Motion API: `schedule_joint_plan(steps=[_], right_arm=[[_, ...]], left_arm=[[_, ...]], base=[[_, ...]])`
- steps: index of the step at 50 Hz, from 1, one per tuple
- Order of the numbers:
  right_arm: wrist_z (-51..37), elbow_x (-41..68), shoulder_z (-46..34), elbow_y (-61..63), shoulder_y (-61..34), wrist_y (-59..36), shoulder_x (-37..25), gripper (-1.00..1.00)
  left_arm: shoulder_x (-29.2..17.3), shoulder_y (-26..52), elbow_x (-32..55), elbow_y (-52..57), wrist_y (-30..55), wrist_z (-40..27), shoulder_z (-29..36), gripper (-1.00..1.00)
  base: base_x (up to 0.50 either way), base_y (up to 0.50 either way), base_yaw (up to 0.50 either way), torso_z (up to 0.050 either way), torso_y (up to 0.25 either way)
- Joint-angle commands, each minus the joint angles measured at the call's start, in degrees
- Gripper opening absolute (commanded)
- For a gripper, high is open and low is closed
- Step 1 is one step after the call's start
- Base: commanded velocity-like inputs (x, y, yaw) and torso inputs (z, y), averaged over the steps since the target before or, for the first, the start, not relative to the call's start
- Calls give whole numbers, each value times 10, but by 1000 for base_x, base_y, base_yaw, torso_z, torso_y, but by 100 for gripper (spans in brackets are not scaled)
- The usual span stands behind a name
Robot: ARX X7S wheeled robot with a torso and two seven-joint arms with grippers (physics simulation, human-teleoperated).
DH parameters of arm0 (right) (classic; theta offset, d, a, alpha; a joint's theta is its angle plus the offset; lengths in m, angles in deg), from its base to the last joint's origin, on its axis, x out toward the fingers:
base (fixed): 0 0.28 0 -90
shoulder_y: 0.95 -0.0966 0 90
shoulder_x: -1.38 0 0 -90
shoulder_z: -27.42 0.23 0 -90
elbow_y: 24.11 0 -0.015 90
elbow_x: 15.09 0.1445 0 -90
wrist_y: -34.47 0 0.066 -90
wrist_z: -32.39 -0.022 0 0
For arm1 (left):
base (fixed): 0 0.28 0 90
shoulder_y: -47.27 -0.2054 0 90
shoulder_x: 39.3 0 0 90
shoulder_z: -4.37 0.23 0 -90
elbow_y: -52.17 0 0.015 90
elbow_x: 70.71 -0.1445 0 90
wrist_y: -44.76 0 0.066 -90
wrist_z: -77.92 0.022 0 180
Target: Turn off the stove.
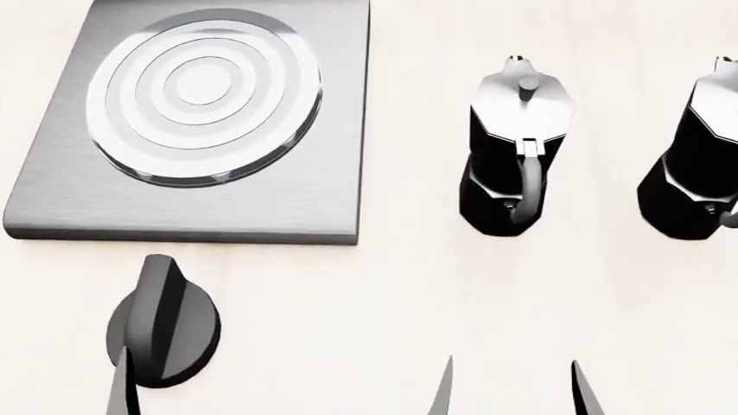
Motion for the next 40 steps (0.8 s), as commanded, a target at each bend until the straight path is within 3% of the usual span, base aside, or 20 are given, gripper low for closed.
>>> schedule_joint_plan(steps=[1,20,40], right_arm=[[10,-9,10,-3,-2,-1,8,100],[7,-4,9,-2,-1,-1,4,100],[3,-4,5,-3,-3,-2,0,100]], left_arm=[[5,-3,5,45,8,15,-6,100],[11,55,8,118,80,17,41,100],[27,116,4,55,81,20,53,100]], base=[[0,0,0,0,0],[0,0,0,0,0],[0,0,0,0,0]])
